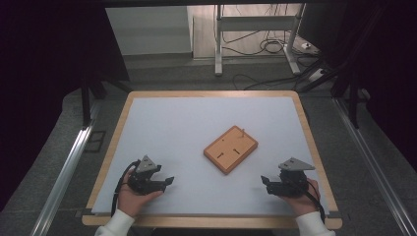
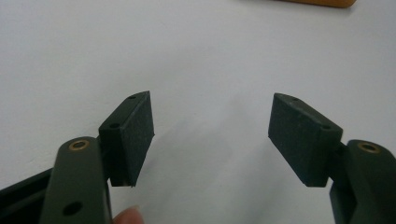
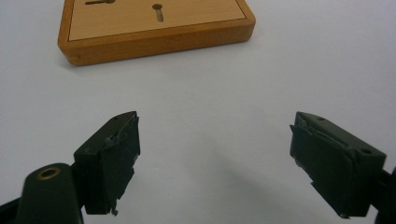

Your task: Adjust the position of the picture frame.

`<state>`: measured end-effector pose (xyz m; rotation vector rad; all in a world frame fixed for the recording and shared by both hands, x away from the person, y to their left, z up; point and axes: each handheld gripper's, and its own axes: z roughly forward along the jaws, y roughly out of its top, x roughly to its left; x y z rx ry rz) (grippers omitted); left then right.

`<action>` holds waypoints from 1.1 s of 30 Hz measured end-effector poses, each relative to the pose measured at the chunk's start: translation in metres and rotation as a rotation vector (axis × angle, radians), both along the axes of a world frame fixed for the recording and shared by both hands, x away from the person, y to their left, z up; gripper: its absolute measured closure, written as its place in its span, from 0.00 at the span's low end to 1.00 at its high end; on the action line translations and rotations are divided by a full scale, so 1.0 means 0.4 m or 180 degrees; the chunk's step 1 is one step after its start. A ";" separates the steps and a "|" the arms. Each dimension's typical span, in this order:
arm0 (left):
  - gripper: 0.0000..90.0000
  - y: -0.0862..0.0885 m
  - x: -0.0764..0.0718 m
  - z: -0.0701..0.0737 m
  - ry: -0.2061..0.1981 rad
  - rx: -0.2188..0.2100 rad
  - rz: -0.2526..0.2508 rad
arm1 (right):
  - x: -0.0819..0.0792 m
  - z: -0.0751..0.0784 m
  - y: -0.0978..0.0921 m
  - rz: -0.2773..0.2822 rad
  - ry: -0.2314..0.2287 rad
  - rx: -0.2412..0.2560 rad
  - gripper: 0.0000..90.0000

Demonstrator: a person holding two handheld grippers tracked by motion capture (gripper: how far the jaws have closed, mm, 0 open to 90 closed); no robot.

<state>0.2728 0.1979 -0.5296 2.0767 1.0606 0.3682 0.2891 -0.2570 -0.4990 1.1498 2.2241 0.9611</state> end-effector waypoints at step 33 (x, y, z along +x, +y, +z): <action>0.34 0.030 -0.029 -0.007 -0.0013 0.0047 0.0026 | 0.073 0.016 0.072 0.0084 -0.0211 -0.0045 0.27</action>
